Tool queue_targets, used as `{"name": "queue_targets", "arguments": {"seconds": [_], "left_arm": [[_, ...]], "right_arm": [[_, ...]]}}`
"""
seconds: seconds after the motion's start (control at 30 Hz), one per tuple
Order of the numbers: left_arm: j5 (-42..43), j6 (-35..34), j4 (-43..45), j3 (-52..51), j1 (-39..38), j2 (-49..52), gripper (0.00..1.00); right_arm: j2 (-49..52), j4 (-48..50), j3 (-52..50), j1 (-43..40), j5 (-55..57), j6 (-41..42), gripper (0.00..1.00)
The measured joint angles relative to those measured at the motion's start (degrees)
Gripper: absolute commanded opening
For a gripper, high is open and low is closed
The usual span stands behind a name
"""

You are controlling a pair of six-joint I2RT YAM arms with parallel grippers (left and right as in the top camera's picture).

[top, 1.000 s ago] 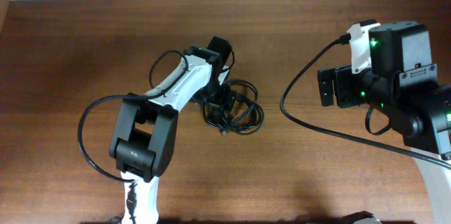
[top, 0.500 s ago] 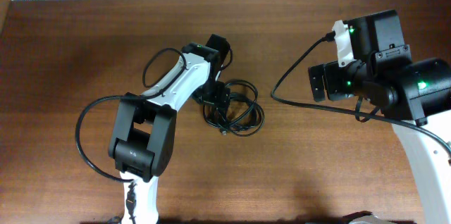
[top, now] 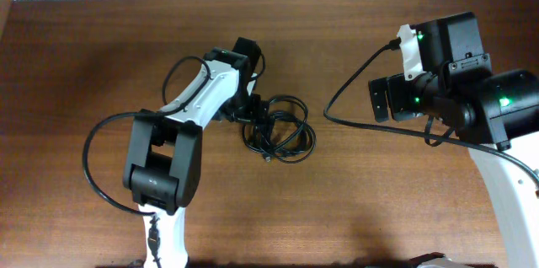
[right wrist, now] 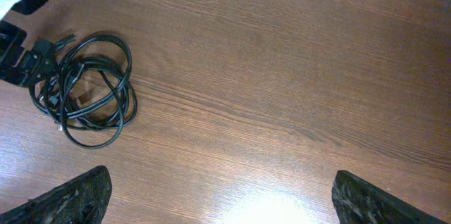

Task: Untangle cables
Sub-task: 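Grasp a cable plug with the left gripper and lift it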

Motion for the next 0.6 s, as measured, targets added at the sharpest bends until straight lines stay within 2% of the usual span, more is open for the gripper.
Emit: {"name": "queue_targets", "arguments": {"seconds": [0.13, 0.33, 0.47, 0.6], "left_arm": [[0.4, 0.0, 1.6, -2.0, -0.3, 0.0, 0.99], [-0.1, 0.7, -0.6, -1.4, -0.1, 0.0, 0.99], [-0.2, 0.7, -3.1, 2.4, -0.1, 0.0, 0.99], [-1.7, 0.6, -4.8, 2.7, 2.5, 0.0, 0.99]], "right_arm": [[0.0, 0.0, 0.0, 0.0, 0.0, 0.0, 0.99], [0.0, 0.0, 0.0, 0.0, 0.0, 0.0, 0.99], [0.0, 0.0, 0.0, 0.0, 0.0, 0.0, 0.99], [0.0, 0.0, 0.0, 0.0, 0.0, 0.0, 0.99]]}}
